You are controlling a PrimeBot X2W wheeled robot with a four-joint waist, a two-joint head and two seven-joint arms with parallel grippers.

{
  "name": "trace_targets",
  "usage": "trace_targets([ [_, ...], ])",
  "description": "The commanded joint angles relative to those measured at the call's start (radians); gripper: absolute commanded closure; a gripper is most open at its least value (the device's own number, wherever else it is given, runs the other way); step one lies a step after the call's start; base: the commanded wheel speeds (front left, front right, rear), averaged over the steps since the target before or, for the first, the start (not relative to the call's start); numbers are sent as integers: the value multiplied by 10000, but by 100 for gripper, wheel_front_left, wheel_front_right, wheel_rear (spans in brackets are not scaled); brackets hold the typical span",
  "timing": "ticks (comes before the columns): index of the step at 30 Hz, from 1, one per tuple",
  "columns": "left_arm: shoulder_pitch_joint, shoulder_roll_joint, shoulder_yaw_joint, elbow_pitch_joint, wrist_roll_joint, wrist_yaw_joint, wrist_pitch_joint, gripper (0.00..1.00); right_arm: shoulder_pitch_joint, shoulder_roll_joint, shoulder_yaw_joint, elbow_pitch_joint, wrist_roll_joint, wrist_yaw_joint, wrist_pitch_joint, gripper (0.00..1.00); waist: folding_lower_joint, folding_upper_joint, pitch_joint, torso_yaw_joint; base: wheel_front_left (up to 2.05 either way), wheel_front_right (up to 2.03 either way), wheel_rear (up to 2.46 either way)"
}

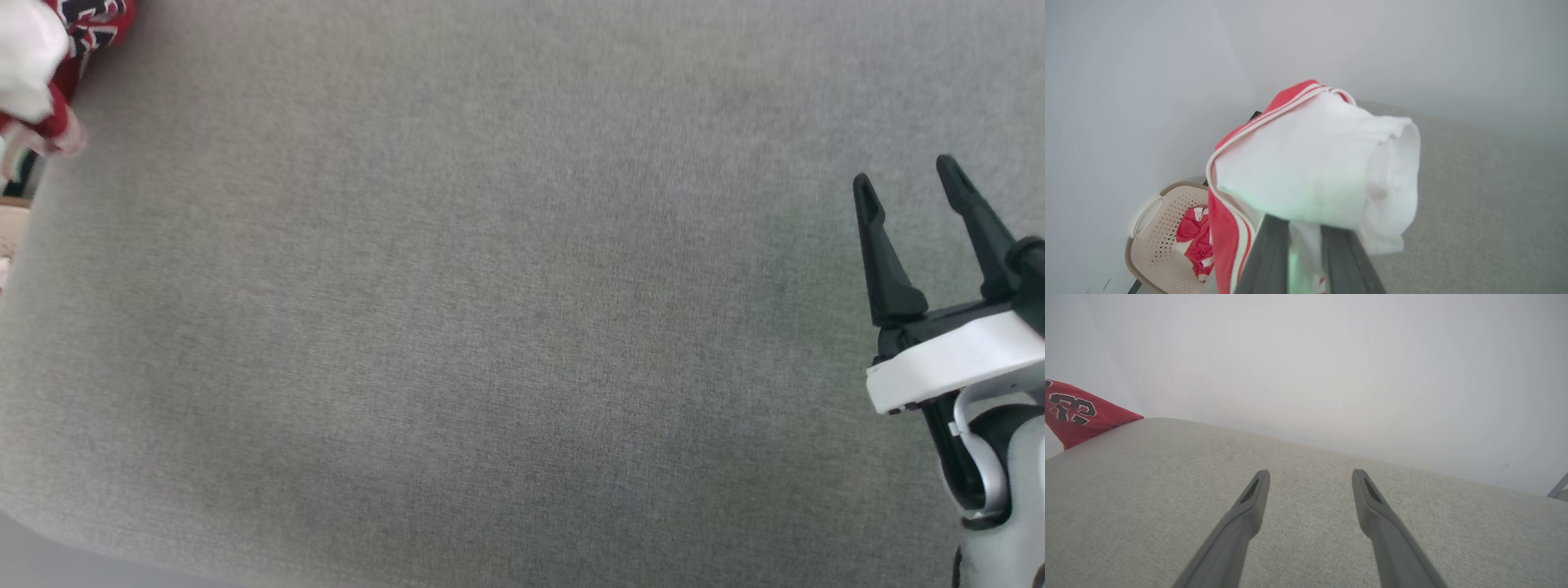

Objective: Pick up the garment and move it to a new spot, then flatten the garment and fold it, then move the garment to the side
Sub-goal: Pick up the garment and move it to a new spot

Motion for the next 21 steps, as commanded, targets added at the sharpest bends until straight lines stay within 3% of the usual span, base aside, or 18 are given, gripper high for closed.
trace_targets([
  [1,-219,114,-71,-137,21,-21,-60,100,131,55,-26,58,65,-3,-92,0,-1,0,-284,56,0,0,0],
  [11,-755,825,-1438,-2052,-330,-26,434,100,281,449,-189,593,190,-1,-669,0,-1,0,-1135,75,0,0,0],
  [21,-429,1378,-2807,-5046,-1281,-26,1625,100,267,761,-618,773,148,-3,-1134,0,-1,0,-1474,-406,0,0,0],
])
